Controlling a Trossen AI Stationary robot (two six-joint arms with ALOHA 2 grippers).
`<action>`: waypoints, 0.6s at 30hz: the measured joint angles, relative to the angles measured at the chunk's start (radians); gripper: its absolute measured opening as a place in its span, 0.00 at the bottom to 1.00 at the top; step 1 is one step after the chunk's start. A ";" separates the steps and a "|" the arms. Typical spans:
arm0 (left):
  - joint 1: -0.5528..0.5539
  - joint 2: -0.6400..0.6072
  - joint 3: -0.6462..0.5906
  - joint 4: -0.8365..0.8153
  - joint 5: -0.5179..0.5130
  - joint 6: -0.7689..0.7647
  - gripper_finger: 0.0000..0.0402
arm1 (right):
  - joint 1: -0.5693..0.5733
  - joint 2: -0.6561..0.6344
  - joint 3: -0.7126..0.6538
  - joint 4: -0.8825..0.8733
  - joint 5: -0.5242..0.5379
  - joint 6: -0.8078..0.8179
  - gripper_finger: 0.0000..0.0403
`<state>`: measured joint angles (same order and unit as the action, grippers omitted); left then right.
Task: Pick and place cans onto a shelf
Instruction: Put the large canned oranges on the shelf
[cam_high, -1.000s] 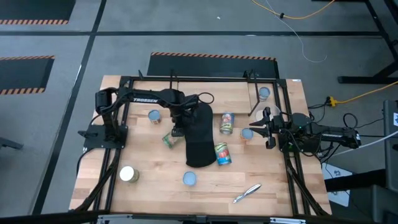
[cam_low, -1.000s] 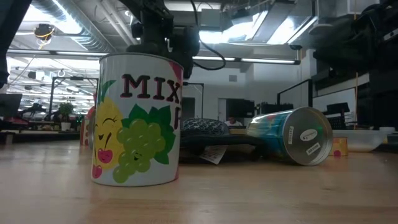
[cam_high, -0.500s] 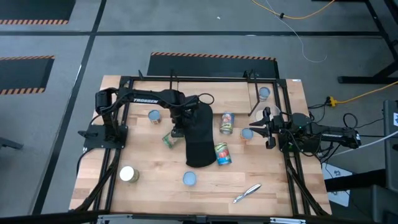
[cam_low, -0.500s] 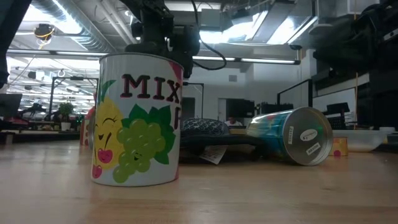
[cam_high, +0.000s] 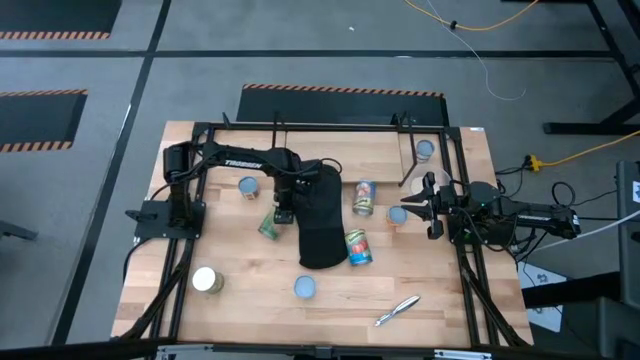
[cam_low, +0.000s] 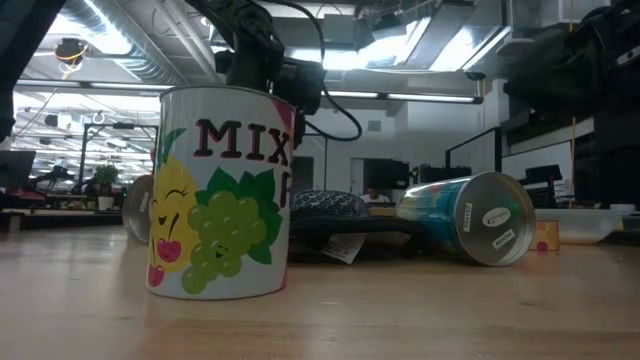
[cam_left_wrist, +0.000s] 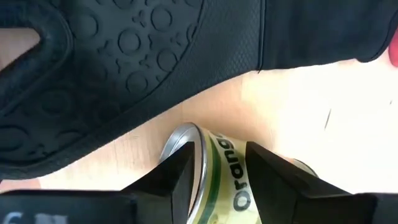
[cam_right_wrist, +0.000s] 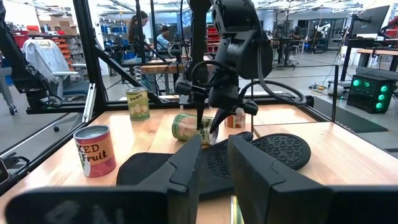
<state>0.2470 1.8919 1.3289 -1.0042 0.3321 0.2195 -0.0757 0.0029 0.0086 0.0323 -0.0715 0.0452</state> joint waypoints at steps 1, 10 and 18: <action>0.000 0.000 0.000 -0.009 0.000 -0.003 0.34 | 0.000 0.000 0.000 0.000 0.000 0.000 0.21; 0.000 0.000 0.000 -0.037 -0.001 -0.006 0.33 | 0.000 0.000 0.000 0.000 0.000 0.000 0.21; 0.000 0.000 0.000 -0.050 -0.002 -0.006 0.19 | 0.000 0.000 0.000 0.000 0.000 0.000 0.21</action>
<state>0.2474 1.8915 1.3289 -1.0538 0.3302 0.2131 -0.0757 0.0032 0.0083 0.0326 -0.0715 0.0452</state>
